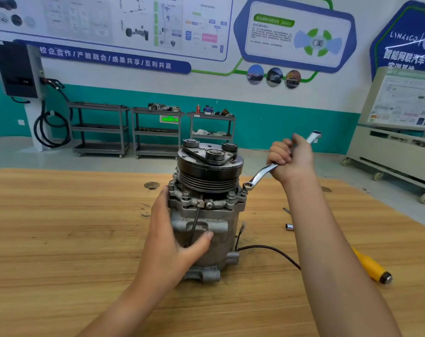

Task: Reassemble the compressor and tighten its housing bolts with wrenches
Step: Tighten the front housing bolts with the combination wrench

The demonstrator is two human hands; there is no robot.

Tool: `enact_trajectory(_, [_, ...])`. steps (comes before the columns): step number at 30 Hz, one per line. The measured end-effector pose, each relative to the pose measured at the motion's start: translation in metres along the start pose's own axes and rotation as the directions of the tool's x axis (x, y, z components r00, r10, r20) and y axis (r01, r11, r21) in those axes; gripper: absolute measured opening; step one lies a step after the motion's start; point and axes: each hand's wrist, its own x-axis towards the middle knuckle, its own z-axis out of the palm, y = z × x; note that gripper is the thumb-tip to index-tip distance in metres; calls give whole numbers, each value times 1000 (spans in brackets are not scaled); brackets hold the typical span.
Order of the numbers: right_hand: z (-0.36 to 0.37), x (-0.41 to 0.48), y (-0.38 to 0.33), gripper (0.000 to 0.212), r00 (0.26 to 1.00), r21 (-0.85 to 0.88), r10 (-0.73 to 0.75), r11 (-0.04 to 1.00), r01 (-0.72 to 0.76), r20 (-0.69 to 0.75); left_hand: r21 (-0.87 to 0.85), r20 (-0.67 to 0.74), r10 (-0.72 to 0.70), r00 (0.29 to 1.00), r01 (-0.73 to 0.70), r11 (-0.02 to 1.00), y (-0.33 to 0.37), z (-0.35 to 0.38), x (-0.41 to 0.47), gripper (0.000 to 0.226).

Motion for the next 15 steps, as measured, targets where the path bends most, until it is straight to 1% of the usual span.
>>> enact_trajectory(2, [3, 7, 5, 53, 996, -55, 84, 995, -83, 22, 9, 3, -1, 1000, 1, 1000, 0, 0, 1, 102])
enact_trajectory(4, [4, 13, 11, 47, 991, -97, 132, 987, -130, 12, 10, 5, 4, 1000, -4, 1000, 1, 0, 0, 102])
enact_trajectory(6, [2, 19, 14, 46, 984, -85, 178, 981, -177, 6, 3, 6, 0, 1000, 0, 1000, 2, 0, 0, 102])
enact_trajectory(9, [-3, 24, 17, 51, 970, -74, 241, 968, -240, 16, -1, -3, 2, 1000, -2, 1000, 2, 0, 0, 100])
enact_trajectory(12, [-7, 27, 17, 58, 956, -81, 279, 959, -273, 90, 7, -9, 10, 1000, -10, 1000, 0, 0, 0, 99])
enact_trajectory(15, [-16, 25, 15, 61, 952, -11, 272, 962, -273, 142, 11, -8, 1, 1000, -1, 1000, 1, 1, 0, 101])
